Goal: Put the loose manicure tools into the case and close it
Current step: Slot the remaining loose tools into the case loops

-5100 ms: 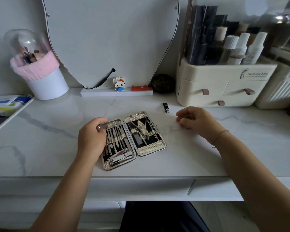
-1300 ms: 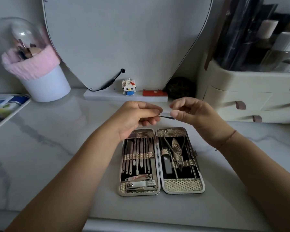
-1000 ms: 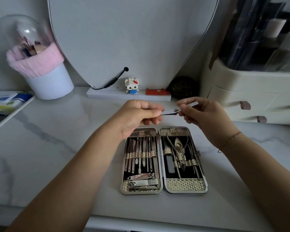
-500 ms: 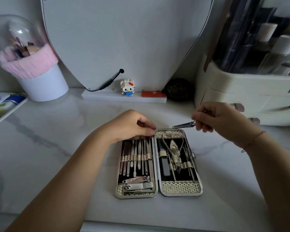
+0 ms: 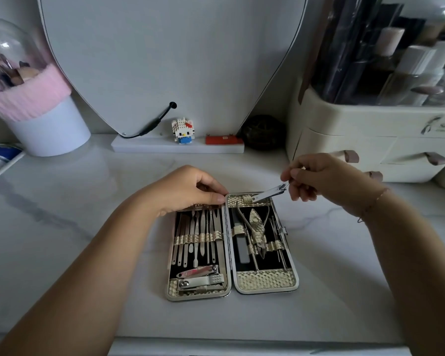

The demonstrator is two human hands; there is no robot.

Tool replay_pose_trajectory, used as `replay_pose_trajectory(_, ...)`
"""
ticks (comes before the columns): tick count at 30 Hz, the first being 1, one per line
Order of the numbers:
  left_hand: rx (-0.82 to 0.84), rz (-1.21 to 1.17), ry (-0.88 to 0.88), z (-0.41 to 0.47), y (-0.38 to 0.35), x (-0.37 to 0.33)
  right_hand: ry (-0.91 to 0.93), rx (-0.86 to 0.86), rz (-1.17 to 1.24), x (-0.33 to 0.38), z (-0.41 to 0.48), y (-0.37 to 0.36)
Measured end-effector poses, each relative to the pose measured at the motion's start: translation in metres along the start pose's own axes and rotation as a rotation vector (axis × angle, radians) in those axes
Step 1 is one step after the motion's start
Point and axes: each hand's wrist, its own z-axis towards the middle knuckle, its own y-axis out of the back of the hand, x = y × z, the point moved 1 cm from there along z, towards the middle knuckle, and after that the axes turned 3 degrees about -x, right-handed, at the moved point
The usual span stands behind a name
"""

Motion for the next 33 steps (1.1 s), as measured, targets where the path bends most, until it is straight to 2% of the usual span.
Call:
replay_pose_trajectory(16,0.003,0.026,0.011,-0.0002,-0.0016,-0.0014,-0.102,0.119,0.088,0.0013,0.0002,0.0019)
replay_pose_trajectory(22,0.008,0.025,0.002,0.0011,-0.0015,-0.0005,-0.116,0.086,0.162,0.0028,0.0013,0.0007)
replay_pose_trajectory(33,0.018,0.028,0.009,0.0022,-0.0011,0.0015,-0.129,-0.006,0.118,0.0,0.0039,-0.0072)
